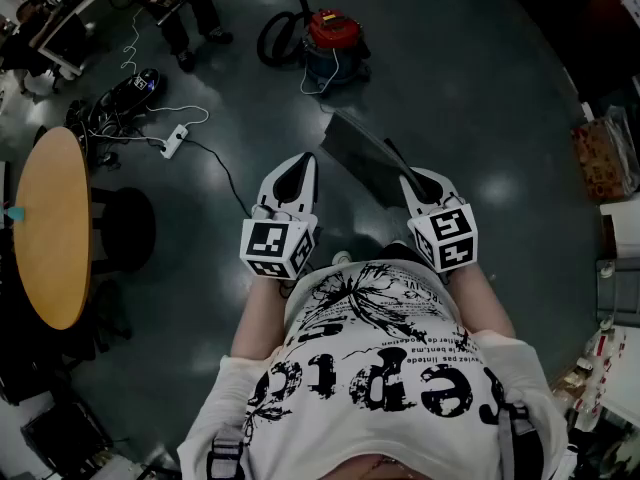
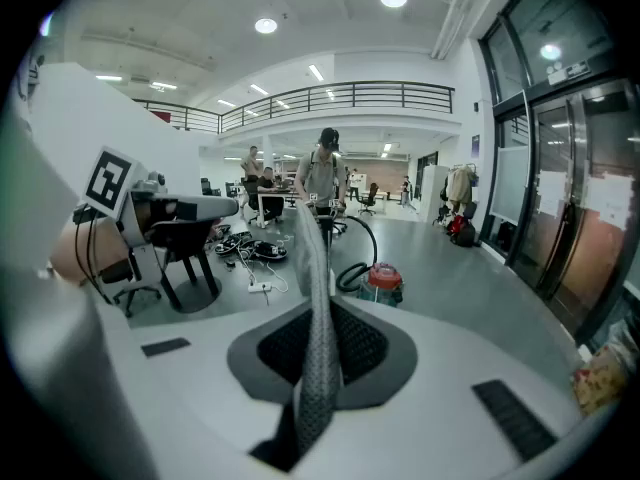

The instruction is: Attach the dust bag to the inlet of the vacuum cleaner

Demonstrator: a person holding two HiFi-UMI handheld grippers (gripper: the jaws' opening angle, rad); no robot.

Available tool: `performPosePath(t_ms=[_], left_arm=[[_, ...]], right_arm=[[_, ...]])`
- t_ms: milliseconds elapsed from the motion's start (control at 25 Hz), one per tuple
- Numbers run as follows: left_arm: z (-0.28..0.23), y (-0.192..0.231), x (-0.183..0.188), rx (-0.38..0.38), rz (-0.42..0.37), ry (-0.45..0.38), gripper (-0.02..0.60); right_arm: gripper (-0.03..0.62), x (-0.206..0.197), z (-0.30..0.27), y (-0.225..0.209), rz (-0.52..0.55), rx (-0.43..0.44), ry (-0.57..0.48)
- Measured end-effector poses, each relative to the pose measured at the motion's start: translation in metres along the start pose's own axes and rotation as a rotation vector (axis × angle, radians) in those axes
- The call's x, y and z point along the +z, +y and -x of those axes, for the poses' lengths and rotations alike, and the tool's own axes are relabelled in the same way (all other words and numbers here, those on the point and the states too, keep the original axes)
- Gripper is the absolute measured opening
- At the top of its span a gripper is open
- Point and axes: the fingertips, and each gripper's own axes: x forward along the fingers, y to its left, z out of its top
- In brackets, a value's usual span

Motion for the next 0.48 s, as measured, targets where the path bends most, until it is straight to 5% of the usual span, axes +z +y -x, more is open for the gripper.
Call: performPosePath(t_ms=[480], left_arm=[[-0.077,0.019,-0.007,0.075,-0.012,0.049,0.003]], right_arm=[[0.023,0.005,-0.057,-0.072,0.023,0.067,0.004]])
